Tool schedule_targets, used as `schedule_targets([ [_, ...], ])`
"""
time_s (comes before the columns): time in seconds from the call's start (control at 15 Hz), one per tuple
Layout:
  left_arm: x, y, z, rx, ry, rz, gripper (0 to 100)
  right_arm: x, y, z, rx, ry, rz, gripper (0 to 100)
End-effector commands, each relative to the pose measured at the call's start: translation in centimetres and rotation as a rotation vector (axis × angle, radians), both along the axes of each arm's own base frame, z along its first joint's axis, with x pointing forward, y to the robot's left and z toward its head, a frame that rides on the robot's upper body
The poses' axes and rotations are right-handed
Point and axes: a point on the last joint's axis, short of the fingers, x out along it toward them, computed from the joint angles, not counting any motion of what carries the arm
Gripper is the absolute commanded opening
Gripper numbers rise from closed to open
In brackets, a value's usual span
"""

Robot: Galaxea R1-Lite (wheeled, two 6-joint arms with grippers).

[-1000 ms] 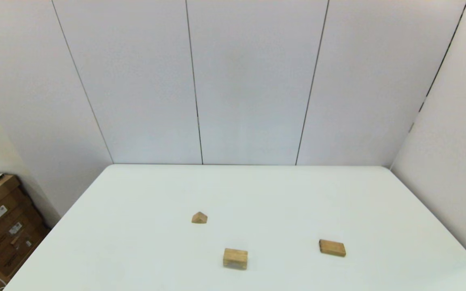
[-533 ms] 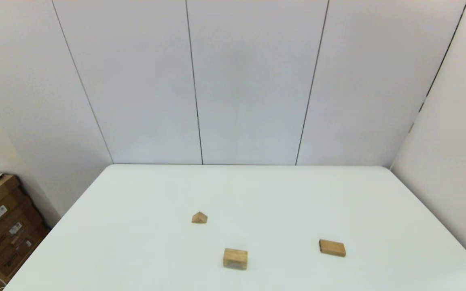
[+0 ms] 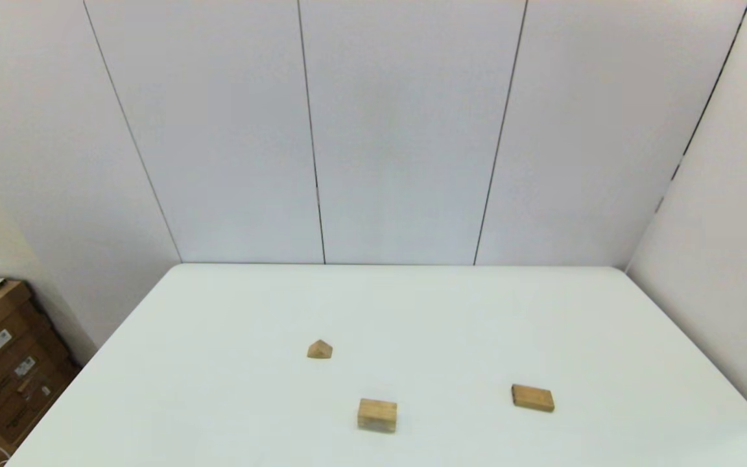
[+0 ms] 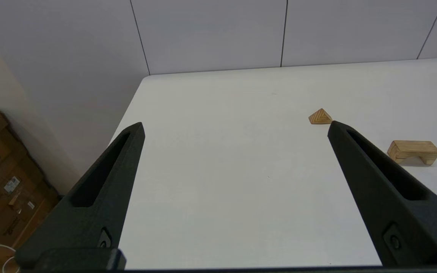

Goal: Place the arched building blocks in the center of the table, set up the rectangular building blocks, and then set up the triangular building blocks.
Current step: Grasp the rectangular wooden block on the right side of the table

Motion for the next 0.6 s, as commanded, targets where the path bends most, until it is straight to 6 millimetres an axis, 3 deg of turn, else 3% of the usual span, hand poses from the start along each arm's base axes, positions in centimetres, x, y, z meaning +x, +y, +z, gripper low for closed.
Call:
schedule_targets([
  [0.07,0.0,0.0,0.0,0.000,0.001,-0.001,100,0.4,0.0,0.1,0.000,0.053,0.000,100],
  [0.27,0.0,0.0,0.0,0.000,0.001,-0.001,100,1.2,0.0,0.4,-0.010,0.160,0.007,100],
  [0.4,0.0,0.0,0.0,0.000,0.001,-0.001,100,1.1,0.1,2.0,-0.001,0.120,0.038,100],
  [0.6,0.0,0.0,0.0,0.000,0.001,-0.001,100,2.1,0.1,3.6,-0.003,0.203,0.103,100],
])
